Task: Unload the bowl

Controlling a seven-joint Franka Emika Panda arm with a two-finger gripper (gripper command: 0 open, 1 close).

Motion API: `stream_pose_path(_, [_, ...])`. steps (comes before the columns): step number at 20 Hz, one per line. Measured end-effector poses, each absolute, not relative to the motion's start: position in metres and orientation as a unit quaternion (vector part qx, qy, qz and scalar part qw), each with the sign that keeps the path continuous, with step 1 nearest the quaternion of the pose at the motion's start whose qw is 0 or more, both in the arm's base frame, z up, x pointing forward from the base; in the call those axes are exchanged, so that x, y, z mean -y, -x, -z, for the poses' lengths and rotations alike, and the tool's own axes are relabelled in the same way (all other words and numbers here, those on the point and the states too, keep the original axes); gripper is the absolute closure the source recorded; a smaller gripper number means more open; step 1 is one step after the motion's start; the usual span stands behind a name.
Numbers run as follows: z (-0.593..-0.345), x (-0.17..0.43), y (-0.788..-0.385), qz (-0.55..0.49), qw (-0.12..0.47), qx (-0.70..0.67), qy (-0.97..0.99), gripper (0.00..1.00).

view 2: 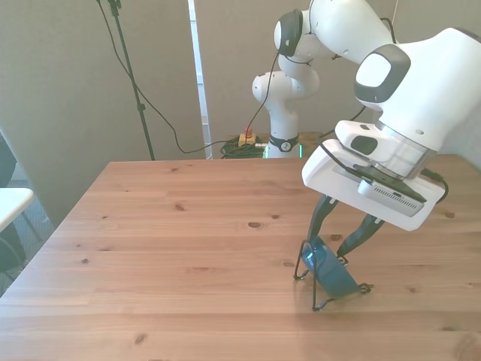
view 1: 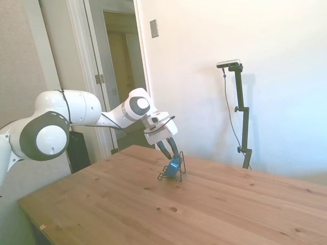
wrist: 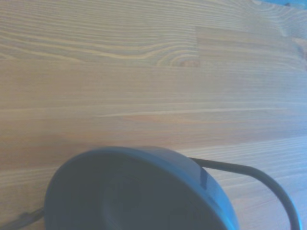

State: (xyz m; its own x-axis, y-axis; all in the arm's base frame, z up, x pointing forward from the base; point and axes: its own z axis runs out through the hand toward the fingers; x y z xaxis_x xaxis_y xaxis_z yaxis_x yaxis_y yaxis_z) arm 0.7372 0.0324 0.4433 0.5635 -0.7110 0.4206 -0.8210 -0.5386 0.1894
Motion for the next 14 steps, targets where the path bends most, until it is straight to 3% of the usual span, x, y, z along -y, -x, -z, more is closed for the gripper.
stream_pose_path(14, [-0.4403,-0.0254,-0.7304,-0.133,0.223,0.452,-0.853,1.0])
